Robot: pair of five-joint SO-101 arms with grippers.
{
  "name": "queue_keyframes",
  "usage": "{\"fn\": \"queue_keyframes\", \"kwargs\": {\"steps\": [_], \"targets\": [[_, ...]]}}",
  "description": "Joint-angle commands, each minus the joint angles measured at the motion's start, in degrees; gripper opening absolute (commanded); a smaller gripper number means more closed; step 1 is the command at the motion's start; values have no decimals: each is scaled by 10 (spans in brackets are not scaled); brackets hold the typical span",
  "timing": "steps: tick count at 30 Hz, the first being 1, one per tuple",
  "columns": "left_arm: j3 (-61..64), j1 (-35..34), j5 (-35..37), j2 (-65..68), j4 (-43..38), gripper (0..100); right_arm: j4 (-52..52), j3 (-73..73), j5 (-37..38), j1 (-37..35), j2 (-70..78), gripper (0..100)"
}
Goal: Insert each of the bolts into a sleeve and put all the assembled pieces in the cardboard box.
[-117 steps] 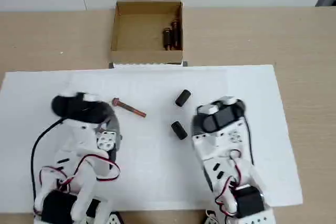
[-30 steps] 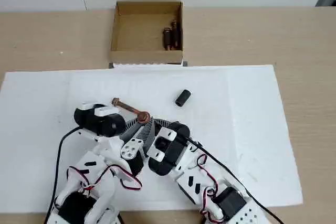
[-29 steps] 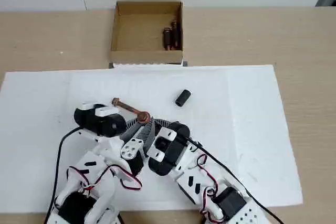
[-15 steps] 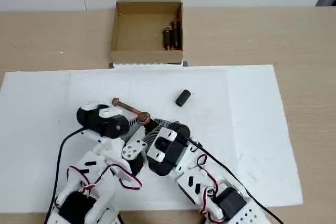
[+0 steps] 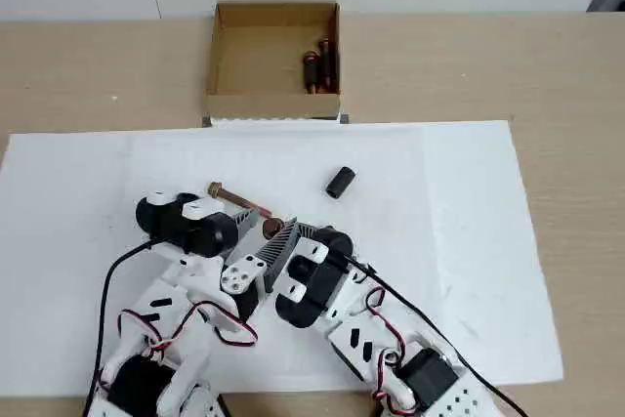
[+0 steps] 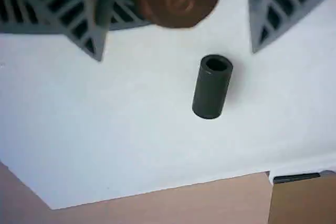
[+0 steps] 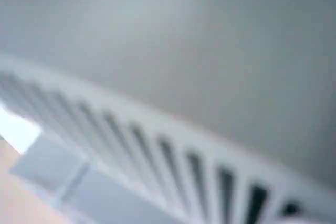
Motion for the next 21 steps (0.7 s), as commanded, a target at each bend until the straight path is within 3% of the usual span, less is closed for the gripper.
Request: {"fn": "queue_keyframes", "kwargs": {"steps": [1, 3, 7, 11, 16, 21], "targets": [[-28, -3, -4, -4, 0, 173, -15, 5, 4, -4, -3, 4], [-51, -11, -4, -4, 0, 152, -15, 5, 4, -3, -3, 4], [-89, -53, -15, -4, -3, 6, -15, 4, 4, -3, -3, 4], [-109, -97, -52, -5, 0, 6, -14, 5, 0, 13, -3, 4], [-114, -174, -58, -4, 10, 5, 24, 1, -91, 69, -2, 4], [-114, -201, -58, -4, 98, 5, 95, -29, -186, 111, 3, 4]]}}
